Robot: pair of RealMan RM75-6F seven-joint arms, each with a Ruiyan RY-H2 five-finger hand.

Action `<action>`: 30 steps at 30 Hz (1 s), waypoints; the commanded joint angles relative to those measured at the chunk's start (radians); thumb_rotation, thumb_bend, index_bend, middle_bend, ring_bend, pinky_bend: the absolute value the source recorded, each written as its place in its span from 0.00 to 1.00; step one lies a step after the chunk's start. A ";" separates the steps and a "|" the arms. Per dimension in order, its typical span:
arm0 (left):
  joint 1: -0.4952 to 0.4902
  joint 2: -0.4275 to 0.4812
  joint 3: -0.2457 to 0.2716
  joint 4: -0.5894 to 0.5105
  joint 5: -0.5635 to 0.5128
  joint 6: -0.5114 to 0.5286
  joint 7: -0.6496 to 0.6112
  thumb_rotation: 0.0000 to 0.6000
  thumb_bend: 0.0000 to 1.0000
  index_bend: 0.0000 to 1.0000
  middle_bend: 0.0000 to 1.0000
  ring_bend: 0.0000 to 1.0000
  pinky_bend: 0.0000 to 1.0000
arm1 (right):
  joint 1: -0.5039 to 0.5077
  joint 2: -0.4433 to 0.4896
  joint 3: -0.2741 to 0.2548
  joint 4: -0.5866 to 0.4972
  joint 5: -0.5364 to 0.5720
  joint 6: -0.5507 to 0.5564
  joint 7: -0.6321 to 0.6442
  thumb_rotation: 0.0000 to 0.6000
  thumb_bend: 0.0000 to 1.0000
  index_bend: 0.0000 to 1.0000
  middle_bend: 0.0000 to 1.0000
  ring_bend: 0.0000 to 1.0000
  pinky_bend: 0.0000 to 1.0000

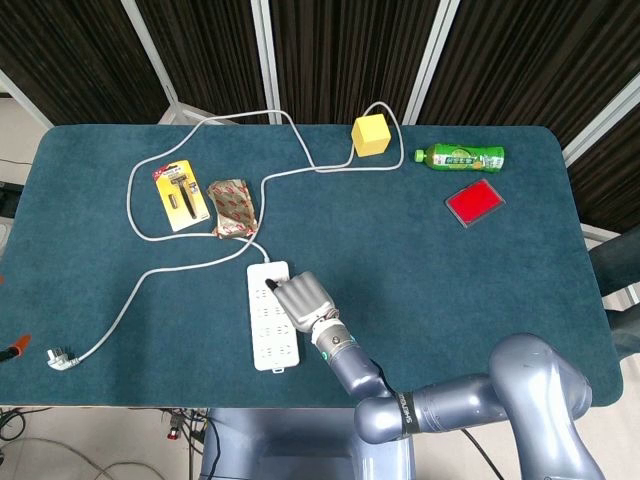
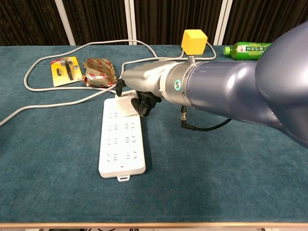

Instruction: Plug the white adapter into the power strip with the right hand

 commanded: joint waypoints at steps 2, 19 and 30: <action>-0.001 -0.001 0.000 0.000 0.000 -0.001 0.002 1.00 0.10 0.22 0.00 0.00 0.00 | -0.002 -0.001 -0.003 0.002 0.003 -0.004 0.000 1.00 0.81 0.30 0.86 0.83 0.81; 0.000 -0.003 0.000 -0.001 -0.001 0.003 0.009 1.00 0.10 0.22 0.00 0.00 0.00 | -0.020 0.004 -0.024 0.014 -0.003 -0.022 0.014 1.00 0.81 0.34 0.86 0.83 0.81; 0.000 -0.005 -0.001 -0.001 -0.002 0.003 0.012 1.00 0.10 0.22 0.00 0.00 0.00 | -0.033 0.019 -0.033 -0.003 -0.025 -0.034 0.031 1.00 0.82 0.43 0.86 0.83 0.81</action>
